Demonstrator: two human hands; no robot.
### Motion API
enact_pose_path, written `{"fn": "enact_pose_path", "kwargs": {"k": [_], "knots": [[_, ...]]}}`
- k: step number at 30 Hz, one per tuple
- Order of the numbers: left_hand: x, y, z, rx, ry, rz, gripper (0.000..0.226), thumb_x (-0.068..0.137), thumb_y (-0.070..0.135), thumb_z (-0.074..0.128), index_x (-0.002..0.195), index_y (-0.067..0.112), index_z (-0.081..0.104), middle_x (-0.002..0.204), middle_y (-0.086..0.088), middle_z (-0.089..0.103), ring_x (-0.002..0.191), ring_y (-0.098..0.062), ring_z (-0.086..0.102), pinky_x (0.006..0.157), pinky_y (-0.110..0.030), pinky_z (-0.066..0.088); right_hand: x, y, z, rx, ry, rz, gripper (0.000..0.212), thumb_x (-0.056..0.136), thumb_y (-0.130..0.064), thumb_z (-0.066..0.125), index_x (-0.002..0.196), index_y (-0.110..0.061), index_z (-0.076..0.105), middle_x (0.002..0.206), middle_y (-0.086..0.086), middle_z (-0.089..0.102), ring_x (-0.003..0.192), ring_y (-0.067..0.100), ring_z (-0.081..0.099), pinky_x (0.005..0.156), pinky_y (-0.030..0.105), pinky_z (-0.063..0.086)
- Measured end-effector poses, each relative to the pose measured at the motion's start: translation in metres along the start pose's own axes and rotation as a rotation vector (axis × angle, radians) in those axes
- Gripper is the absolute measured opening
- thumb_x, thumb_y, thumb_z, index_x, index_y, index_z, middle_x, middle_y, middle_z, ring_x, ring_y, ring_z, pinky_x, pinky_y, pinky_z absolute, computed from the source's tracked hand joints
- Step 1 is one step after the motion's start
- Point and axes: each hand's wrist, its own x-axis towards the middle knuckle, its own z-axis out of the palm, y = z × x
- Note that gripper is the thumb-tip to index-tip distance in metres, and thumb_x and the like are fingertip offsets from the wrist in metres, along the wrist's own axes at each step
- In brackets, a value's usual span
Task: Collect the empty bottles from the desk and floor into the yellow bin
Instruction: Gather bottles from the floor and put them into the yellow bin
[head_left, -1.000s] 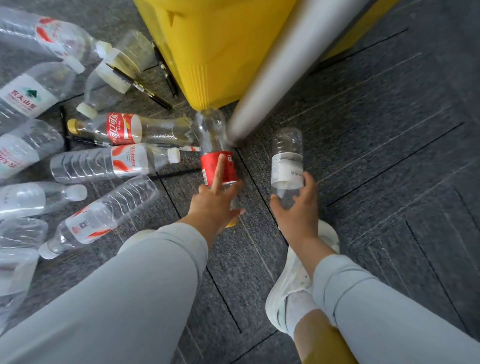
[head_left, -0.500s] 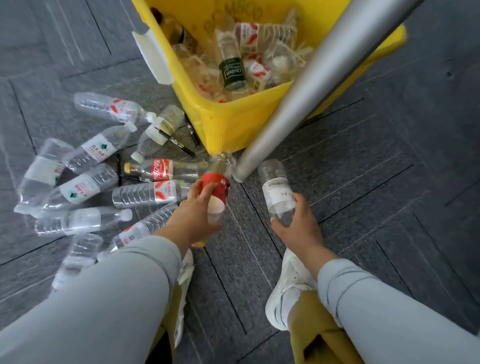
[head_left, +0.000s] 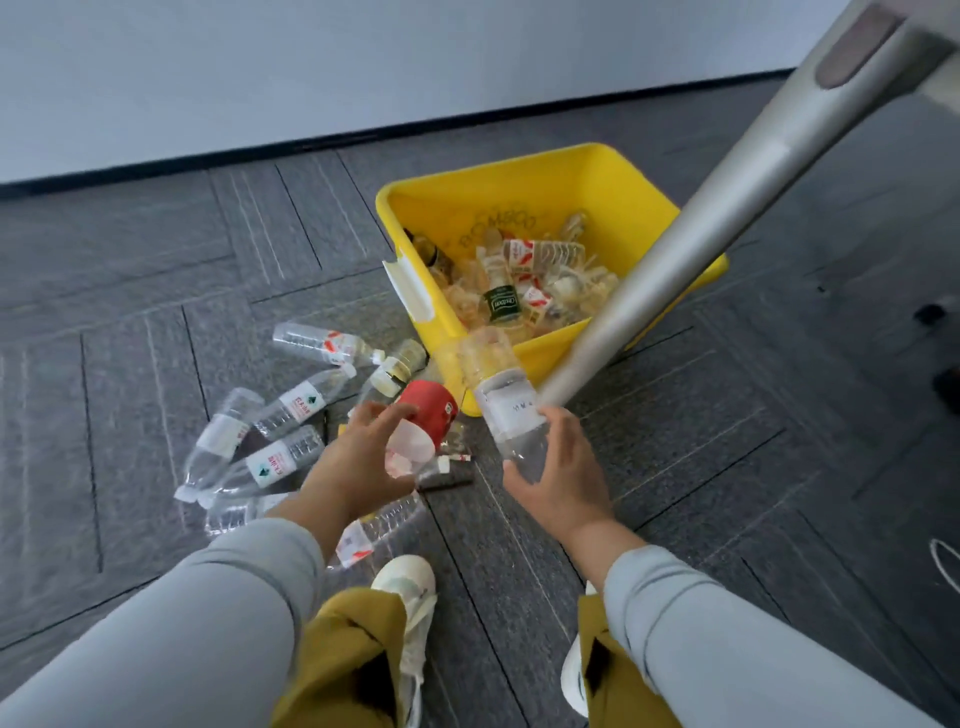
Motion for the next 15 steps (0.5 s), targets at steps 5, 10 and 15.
{"fn": "enact_pose_path", "kwargs": {"k": [5,10,15], "knots": [[0.0,0.001,-0.062,-0.04,0.138,0.02,0.081,0.067,0.025,0.082,0.137,0.023,0.042,0.136,-0.011,0.037,0.113,-0.032,0.053,0.098,-0.04,0.045,0.088,-0.055,-0.047,-0.09,0.21,-0.07,0.072,0.085,-0.033,0.065,0.141,-0.005,0.03,0.142,0.023,0.035,0.124,0.04,0.041,0.1,0.047,0.039],[0.01,0.032,-0.11,-0.041,0.256,0.07,0.077,0.075,0.021,0.075,0.141,0.027,0.035,0.139,-0.008,0.033,0.112,-0.03,0.052,0.094,-0.037,0.045,0.127,-0.099,-0.09,-0.146,0.194,0.108,0.071,0.093,-0.037,0.051,0.148,-0.017,0.012,0.153,0.014,0.019,0.134,0.037,0.028,0.104,0.047,0.035],[0.019,0.057,-0.124,-0.008,0.234,0.106,0.077,0.078,0.023,0.072,0.142,0.031,0.03,0.143,-0.003,0.03,0.112,-0.027,0.053,0.088,-0.036,0.047,0.097,-0.089,-0.078,-0.186,0.05,0.152,0.064,0.092,-0.03,0.05,0.146,-0.018,0.016,0.149,0.009,0.029,0.131,0.029,0.032,0.098,0.042,0.039]]}}
